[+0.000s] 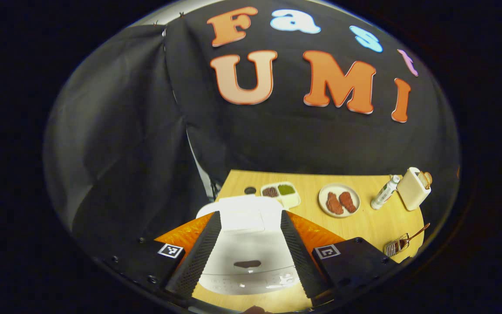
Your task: Close the left gripper, press the button to open the rice cooker; take a wooden spoon from the chopstick holder with the right hand, scoop a spoonful of rice and pour it into the rice cooker, then put the wooden spoon back into the chopstick holder.
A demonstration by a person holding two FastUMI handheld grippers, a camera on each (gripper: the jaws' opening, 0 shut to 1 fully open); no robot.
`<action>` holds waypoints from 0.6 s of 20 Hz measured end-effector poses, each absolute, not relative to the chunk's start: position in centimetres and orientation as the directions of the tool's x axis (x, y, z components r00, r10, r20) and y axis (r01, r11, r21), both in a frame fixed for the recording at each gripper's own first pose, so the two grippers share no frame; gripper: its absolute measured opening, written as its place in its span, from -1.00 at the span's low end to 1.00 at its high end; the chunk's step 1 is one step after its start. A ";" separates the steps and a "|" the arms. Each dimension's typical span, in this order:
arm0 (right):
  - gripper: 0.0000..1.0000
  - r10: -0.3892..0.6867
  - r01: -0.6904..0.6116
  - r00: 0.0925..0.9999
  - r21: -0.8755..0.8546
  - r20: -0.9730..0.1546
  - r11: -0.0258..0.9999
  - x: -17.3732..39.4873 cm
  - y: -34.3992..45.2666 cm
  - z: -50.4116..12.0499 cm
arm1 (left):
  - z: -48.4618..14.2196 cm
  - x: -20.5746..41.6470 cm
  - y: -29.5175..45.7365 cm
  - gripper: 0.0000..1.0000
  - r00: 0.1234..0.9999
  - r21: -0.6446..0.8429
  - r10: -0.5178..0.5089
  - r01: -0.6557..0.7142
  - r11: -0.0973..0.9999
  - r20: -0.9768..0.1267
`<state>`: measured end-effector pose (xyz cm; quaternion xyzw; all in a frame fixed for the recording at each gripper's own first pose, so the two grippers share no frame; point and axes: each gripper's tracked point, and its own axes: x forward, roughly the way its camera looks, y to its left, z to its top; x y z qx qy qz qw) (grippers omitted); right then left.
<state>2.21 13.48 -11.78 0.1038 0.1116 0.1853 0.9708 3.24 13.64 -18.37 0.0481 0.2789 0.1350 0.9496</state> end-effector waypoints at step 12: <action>0.87 0.434 -0.418 0.900 0.208 -0.035 0.884 1.8 17.2 -6.1 | -6.4 1.4 6.3 0.93 0.988 0.140 0.150 -0.144 0.980 -0.030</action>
